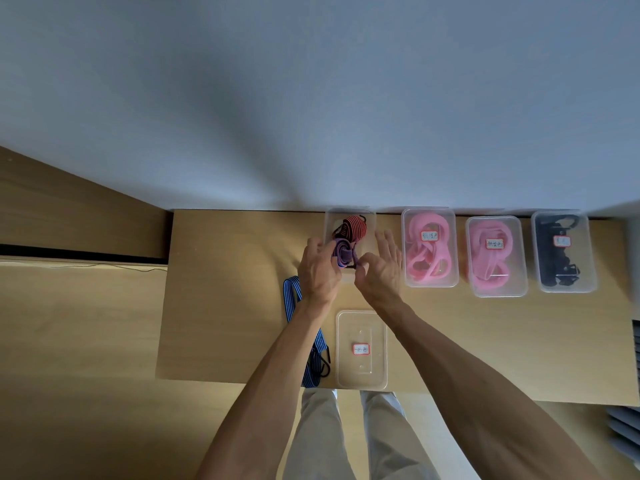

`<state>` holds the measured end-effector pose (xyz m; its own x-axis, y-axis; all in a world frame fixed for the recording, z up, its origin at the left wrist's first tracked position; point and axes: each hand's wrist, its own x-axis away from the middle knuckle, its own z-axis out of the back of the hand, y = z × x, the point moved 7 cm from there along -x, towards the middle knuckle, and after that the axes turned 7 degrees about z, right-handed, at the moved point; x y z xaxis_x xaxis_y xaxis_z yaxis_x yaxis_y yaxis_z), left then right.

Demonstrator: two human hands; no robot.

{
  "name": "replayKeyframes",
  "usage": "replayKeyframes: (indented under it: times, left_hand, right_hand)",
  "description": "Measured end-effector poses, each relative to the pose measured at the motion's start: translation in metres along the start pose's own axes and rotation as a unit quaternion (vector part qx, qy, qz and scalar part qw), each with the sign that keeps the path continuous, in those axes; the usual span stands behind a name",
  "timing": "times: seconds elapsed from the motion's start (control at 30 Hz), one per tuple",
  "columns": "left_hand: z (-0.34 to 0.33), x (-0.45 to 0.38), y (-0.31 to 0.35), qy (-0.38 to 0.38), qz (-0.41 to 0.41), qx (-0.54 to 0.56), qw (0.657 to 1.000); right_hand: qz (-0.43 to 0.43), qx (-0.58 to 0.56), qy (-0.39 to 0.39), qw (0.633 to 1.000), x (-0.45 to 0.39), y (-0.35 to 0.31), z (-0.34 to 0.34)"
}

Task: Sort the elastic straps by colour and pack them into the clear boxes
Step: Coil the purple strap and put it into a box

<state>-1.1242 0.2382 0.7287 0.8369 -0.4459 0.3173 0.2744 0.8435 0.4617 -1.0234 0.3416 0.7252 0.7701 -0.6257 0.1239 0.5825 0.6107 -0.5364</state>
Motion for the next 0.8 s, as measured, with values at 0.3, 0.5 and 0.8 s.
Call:
replayKeyframes:
  times: [0.3, 0.5, 0.8]
  left_hand:
    - [0.003, 0.003, 0.004, 0.018, -0.001, 0.051, 0.999]
    - [-0.002, 0.002, -0.003, -0.013, -0.005, 0.042, 0.999]
    - [-0.007, -0.002, -0.003, -0.027, 0.004, 0.047, 0.999]
  right_hand:
    - [-0.059, -0.042, -0.031, 0.997, -0.007, 0.003, -0.010]
    - [-0.017, -0.058, 0.017, 0.998, 0.005, -0.004, -0.003]
    - [0.031, -0.008, 0.067, 0.997, 0.009, -0.021, 0.011]
